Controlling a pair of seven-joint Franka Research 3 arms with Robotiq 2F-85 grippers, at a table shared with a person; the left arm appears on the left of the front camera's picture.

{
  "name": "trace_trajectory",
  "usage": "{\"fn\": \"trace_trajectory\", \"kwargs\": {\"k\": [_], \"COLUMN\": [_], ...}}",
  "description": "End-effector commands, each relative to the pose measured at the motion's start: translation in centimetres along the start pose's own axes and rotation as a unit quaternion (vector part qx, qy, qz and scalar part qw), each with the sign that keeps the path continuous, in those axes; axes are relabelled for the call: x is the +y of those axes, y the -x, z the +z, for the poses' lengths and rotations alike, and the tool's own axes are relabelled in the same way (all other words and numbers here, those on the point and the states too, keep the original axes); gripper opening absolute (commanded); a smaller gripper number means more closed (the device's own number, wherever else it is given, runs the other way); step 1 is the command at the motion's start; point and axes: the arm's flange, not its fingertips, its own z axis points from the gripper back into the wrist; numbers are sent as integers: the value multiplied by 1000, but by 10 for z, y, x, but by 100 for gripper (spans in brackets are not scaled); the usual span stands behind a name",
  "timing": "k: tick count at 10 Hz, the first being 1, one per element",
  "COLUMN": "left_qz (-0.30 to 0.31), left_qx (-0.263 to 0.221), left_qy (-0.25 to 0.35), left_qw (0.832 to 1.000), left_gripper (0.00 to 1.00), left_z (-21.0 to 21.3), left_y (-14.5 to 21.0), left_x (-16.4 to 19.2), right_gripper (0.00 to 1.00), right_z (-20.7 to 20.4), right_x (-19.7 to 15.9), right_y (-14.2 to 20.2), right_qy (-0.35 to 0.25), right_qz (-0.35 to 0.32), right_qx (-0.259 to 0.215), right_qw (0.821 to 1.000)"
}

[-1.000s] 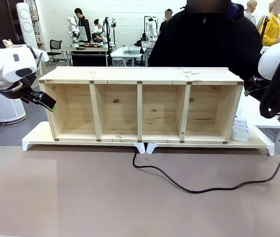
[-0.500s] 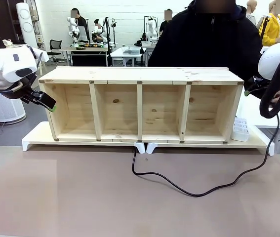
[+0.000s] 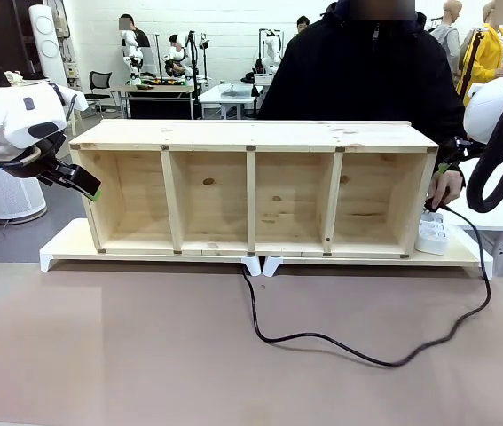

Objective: Perform cable management.
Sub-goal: Release the Power Cable when the human grasps it.

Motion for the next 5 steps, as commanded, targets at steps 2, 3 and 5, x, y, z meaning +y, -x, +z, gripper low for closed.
{"fn": "trace_trajectory", "kwargs": {"k": [2, 3, 5], "left_qz": [0, 0, 0], "left_qx": [0, 0, 0], "left_qy": [-2, -2, -2], "left_qw": [1000, 1000, 1000], "left_gripper": [100, 100, 100], "left_z": [0, 0, 0], "left_y": [0, 0, 0], "left_x": [0, 0, 0], "right_gripper": [100, 100, 100], "right_z": [0, 0, 0], "right_x": [-2, -2, -2], "right_y": [0, 0, 0], "right_qy": [1, 1, 1], "right_qz": [-1, -1, -1], "right_qx": [0, 0, 0], "right_qw": [1000, 1000, 1000]}}
